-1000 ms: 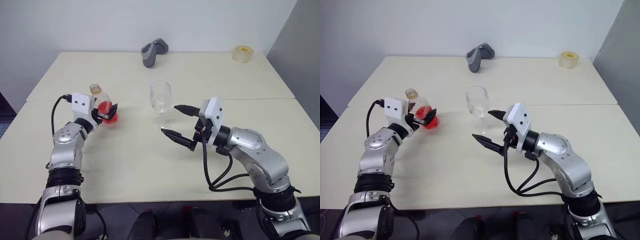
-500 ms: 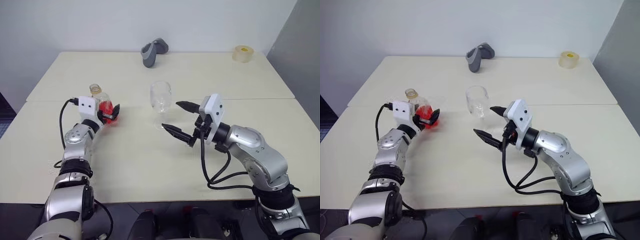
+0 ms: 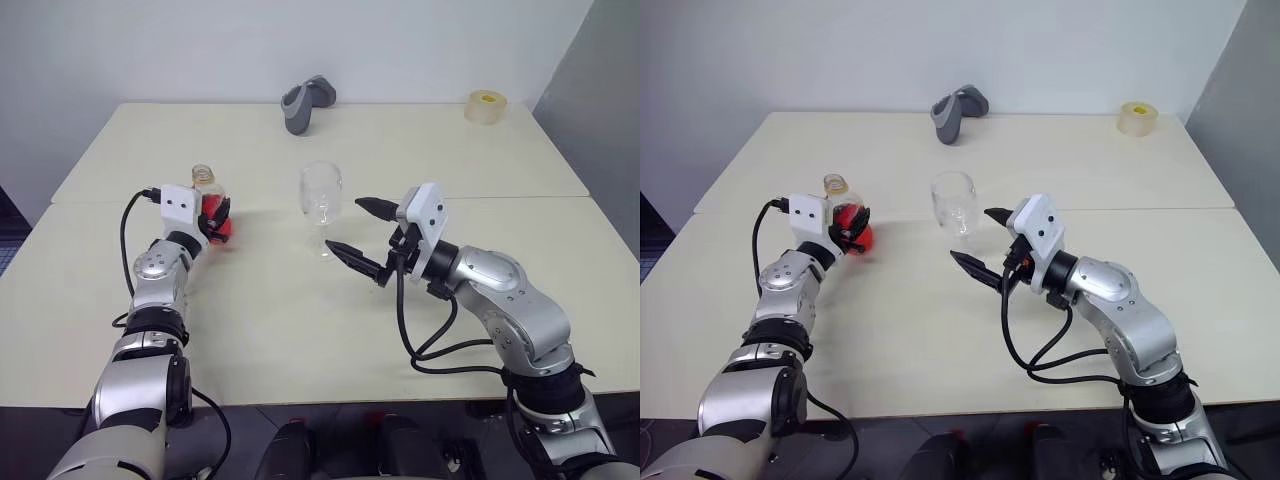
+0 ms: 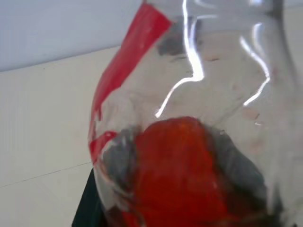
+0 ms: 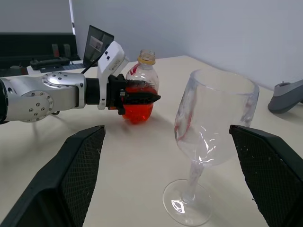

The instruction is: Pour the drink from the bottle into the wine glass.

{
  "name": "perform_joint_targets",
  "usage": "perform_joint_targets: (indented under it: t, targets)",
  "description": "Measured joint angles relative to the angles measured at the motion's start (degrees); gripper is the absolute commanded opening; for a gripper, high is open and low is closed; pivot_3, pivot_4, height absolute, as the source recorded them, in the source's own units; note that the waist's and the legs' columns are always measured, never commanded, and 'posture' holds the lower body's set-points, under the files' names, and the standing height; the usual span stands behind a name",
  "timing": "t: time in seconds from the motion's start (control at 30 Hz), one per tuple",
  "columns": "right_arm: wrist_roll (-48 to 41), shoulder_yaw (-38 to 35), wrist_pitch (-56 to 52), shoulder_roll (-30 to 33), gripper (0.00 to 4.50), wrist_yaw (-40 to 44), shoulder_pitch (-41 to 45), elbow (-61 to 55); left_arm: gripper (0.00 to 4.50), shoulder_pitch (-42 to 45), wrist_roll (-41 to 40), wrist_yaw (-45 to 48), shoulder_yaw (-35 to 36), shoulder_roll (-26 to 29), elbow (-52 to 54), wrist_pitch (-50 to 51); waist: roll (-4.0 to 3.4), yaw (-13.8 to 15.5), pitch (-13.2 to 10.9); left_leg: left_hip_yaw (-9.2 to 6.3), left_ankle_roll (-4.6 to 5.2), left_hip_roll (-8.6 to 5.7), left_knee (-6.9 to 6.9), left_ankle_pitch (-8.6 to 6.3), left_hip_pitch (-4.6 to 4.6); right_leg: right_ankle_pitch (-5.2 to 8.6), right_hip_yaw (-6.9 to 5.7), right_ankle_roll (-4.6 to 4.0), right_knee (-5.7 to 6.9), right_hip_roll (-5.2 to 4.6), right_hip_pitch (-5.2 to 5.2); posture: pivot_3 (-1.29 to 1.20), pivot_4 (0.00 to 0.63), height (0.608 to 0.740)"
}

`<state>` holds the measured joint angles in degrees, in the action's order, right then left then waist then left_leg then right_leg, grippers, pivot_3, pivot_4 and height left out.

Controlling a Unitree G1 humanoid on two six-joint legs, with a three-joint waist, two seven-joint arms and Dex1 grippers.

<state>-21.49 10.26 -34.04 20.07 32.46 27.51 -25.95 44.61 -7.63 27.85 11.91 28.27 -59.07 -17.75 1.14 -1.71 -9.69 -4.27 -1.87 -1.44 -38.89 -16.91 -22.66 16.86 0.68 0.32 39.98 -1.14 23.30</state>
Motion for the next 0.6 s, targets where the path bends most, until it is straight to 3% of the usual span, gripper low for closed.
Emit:
perform_joint_targets:
  t: [0.3, 0.6]
  targets:
    - [-0.58, -0.19, 0.08, -0.63, 4.5, 0.11, 0.2, -0.02, 1.17, 2.17, 0.0, 1.88, -0.53, -0.01, 2.86, 2.5, 0.02, 0.02, -0.01, -0.05, -0.01, -0.01, -0.05, 0.0, -0.09, 0.0, -0.06, 0.0, 0.0, 0.0, 0.04, 0.0, 0.15, 0.74]
    - [-4.37, -3.14, -0.43, 0.48, 4.5, 0.87, 3.29, -1.08, 1.16, 15.85, 6.48, 7.49, -8.38, 1.82, 2.14, 2.09, 0.04, -0.06, -0.02, -0.06, 0.0, -0.06, -0.06, 0.01, -0.13, 0.0, -0.08, 0.0, 0.01, 0.0, 0.07, 0.0, 0.15, 0.74]
